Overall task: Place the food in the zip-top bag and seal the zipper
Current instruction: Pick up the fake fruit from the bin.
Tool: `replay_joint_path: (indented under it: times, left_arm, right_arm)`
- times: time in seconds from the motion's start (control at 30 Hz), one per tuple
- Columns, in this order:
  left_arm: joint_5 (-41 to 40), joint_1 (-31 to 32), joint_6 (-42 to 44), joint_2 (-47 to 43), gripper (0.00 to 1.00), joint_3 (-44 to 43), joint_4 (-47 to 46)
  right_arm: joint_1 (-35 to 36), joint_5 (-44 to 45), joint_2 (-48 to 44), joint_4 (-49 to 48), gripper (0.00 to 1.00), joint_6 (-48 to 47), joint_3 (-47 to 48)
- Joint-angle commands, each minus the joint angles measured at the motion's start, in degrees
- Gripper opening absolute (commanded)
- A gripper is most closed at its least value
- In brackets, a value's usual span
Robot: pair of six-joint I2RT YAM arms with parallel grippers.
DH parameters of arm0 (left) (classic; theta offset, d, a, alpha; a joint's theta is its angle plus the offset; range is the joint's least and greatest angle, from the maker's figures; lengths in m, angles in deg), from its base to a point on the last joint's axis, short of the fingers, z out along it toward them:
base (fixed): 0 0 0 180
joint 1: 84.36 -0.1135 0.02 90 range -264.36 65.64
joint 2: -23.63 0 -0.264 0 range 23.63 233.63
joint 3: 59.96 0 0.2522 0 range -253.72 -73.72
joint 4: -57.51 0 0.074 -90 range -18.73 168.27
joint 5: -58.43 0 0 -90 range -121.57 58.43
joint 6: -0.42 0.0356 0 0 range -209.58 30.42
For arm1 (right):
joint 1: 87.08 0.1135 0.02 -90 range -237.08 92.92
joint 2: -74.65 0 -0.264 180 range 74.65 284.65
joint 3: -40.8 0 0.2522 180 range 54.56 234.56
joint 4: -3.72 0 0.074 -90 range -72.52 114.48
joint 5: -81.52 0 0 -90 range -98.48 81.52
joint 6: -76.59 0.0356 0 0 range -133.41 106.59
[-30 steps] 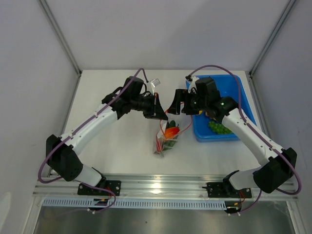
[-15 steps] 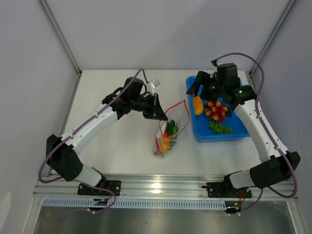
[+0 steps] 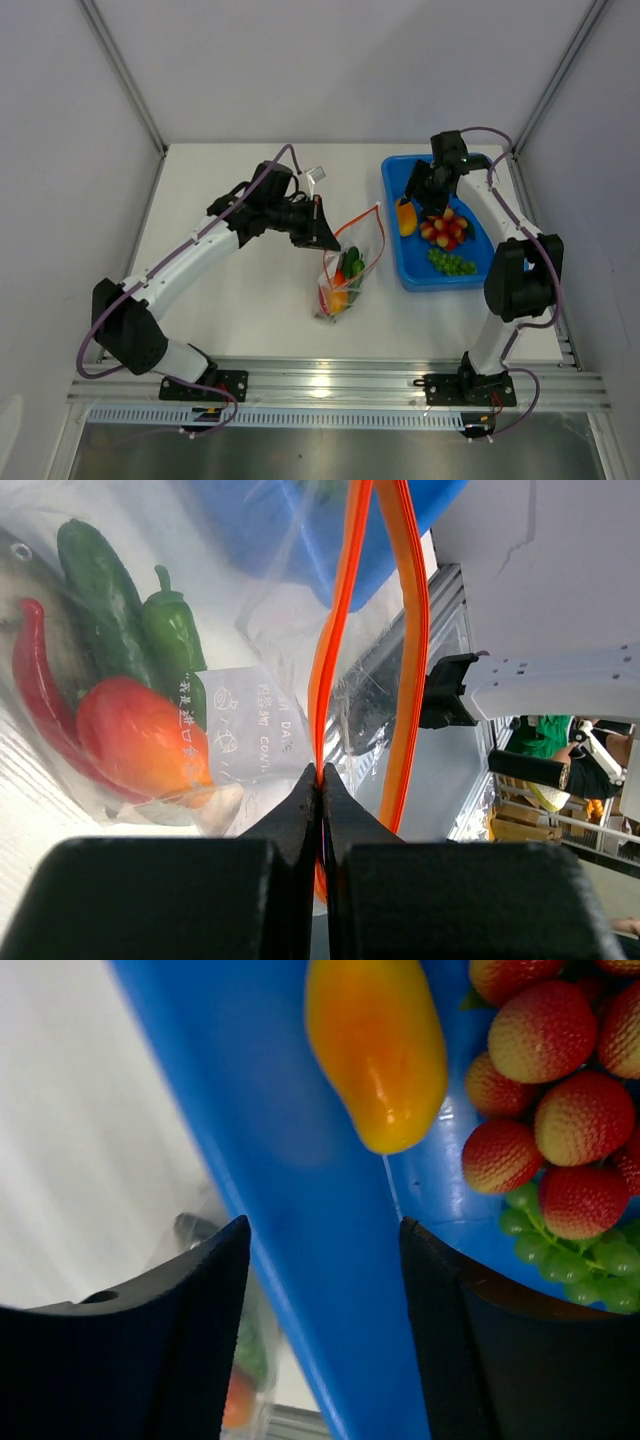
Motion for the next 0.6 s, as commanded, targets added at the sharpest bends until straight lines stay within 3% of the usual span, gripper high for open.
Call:
replay_joint_path:
  times: [0.0,0.33,0.57]
  left_arm:
    - [-0.74,-0.56,1.43,-3.04,0.01,1.06,0.34]
    - [-1.09,-0.56,0.38,-2.34,0.01,1.68,-0.10]
    - [-0.74,-0.56,-0.59,0.12,0.00,-0.60,-0.54]
  right_arm:
    - [-0.79,4.52,2.67,-0.90,0.61,-1.24,3.26]
    - [-2.81,5.84,13.22,-1.26,0.60,-5.46,8.27]
    - [-2.81,2.33,17.97,-2.22,0.66,-8.62,9.77]
